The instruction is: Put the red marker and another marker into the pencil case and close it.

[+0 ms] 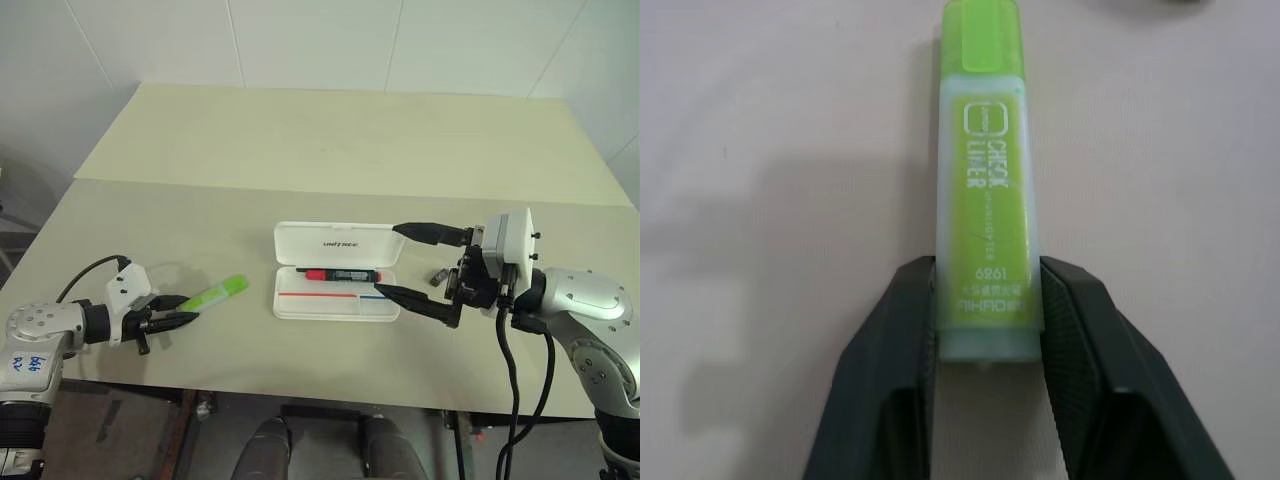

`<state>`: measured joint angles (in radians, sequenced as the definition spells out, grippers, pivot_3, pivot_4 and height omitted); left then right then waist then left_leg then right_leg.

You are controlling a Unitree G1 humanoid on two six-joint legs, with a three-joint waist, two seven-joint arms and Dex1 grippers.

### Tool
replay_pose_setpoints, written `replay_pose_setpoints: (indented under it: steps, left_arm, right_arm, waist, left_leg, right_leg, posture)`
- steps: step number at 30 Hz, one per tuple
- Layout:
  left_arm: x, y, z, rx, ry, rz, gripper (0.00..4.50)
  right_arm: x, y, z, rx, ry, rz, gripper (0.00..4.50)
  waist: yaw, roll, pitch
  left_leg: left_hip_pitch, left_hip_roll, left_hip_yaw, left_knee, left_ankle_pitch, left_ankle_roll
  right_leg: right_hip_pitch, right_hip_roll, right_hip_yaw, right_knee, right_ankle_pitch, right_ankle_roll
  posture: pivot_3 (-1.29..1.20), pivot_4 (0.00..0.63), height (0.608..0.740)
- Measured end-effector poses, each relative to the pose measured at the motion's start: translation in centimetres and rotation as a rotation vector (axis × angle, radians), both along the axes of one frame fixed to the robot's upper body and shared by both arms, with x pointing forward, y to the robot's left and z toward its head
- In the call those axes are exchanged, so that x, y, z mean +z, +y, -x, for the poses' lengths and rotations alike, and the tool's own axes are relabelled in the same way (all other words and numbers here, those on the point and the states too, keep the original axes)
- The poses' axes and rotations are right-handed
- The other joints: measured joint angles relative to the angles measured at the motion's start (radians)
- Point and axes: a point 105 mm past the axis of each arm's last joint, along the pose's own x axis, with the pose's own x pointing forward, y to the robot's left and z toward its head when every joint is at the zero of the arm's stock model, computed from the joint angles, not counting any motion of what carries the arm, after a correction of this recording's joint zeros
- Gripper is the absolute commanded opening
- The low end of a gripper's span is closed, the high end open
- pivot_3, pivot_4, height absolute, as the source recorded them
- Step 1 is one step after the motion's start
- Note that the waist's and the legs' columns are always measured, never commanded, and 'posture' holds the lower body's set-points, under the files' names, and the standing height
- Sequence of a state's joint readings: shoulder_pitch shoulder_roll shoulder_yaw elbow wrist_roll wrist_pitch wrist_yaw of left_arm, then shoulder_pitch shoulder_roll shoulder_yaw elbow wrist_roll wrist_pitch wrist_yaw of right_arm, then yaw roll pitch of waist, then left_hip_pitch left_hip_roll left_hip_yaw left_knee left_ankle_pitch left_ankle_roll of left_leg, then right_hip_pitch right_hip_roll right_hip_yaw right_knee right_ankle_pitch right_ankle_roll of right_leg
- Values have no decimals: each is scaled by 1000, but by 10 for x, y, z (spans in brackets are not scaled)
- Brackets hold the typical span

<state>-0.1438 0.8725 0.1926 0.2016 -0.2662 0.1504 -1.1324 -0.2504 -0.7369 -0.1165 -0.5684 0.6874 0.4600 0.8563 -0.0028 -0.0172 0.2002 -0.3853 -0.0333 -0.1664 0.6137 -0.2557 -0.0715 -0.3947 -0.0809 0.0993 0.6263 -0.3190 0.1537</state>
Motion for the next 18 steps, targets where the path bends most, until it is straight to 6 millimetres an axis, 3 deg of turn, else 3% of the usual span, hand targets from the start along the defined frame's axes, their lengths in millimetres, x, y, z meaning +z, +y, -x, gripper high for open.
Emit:
replay_pose_setpoints:
  steps: [6,12,18]
  left_arm:
    - [6,-18,-5,-36,-33,37,1096]
    - [40,-42,-16,-90,-173,95,1096]
    - [56,-57,-4,-163,-174,140,1096]
  right_arm:
    - [0,1,-1,-6,0,-13,4500]
    - [0,1,-1,-7,0,-16,4500]
    - [0,2,1,-3,4,-13,4500]
  waist:
    - [0,0,0]
    - [-2,0,0]
    - [-9,-1,0]
  left_leg:
    - [-2,0,0,0,0,0]
    - [-2,1,0,-1,0,0]
    - [-2,2,1,-1,0,0]
  right_leg:
    - [-1,0,0,-1,0,0]
    - [-1,1,0,-1,0,0]
    - [-2,1,0,-2,0,0]
  posture:
    - [0,150,740]
    - [0,150,740]
    - [0,150,740]
